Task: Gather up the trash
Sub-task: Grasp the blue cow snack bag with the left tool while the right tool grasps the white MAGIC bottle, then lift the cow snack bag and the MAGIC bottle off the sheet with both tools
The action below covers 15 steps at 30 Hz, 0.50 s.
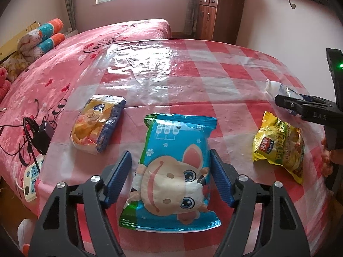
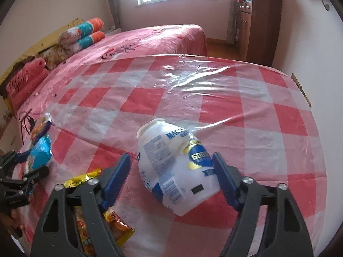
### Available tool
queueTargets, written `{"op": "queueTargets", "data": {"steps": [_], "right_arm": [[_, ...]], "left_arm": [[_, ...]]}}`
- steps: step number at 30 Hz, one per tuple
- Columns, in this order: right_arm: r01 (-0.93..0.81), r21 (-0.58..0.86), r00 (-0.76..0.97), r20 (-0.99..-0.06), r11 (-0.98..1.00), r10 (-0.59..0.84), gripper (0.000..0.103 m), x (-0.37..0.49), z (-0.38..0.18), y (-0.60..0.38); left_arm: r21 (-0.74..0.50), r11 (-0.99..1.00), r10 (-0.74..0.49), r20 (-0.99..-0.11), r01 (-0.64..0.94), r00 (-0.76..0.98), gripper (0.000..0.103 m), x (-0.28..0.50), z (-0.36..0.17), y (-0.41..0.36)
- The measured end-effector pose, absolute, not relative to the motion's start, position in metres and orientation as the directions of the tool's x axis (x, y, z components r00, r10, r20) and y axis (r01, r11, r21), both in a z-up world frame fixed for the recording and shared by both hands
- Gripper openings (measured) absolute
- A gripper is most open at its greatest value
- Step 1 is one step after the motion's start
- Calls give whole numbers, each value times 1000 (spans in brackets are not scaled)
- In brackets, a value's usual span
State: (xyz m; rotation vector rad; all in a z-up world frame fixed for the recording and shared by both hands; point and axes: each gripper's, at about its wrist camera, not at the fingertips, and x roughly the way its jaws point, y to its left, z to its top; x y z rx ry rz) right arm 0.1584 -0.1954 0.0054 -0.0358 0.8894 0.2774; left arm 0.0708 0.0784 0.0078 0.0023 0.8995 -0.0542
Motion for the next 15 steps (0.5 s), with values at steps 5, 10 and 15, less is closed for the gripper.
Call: {"op": "queueTargets", "data": {"steps": [5,10,15], "right_arm": [[-271,32,606,-771,962,197,70,154,5,-188],[-264,5,626,-760,965,175,70,143,7,-187],[-236,24,648,-741,971,176,70,135,11,-194]], "left_arm": [[-12,999,-38,-779,46,626,62,69,9,78],[-23,998,-50,-778,51,626,54,67,11,78],[-37,998,-63,-776,54,628,48,64,12,77]]}}
